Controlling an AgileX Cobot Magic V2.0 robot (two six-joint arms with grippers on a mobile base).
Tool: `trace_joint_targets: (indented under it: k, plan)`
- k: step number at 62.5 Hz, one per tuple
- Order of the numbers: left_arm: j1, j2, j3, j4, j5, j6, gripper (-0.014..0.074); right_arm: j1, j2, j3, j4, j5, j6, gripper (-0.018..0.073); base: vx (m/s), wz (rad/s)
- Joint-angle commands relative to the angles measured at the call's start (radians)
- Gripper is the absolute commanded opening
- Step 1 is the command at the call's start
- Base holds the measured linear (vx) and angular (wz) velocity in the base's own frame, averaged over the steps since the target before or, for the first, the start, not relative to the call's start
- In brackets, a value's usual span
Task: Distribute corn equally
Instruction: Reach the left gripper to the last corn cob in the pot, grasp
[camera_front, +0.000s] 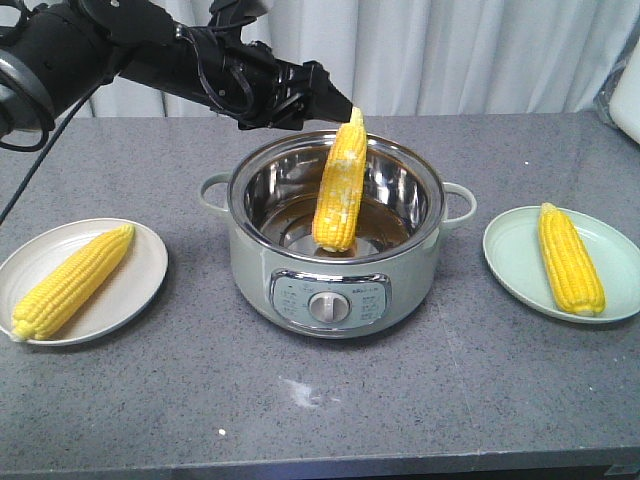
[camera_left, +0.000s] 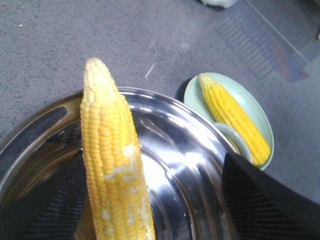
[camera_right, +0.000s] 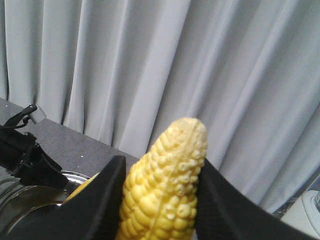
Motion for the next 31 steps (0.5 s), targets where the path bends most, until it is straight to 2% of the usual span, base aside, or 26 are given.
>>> trace_joint_targets:
  k: [1, 21, 26, 31]
  plan:
    - [-0.006, -0.059, -0.033, -0.045, -0.070, -0.041, 0.0552, -0.006, -0.007, -0.017, 0.010, -0.073, 0.012, -0.0004, 0.00, 0.00]
    - [-0.061, -0.029, -0.033, 0.015, -0.127, -0.040, 0.0598, -0.006, -0.007, -0.017, 0.010, -0.069, 0.016, -0.0004, 0.00, 0.00]
    - [-0.062, -0.018, -0.033, 0.058, -0.133, -0.058, 0.0597, -0.006, -0.007, -0.017, 0.010, -0.066, 0.016, -0.0004, 0.00, 0.00]
    - [-0.062, -0.008, -0.033, 0.063, -0.138, -0.058, 0.0597, -0.006, -0.007, -0.017, 0.010, -0.057, 0.016, -0.0003, 0.00, 0.00]
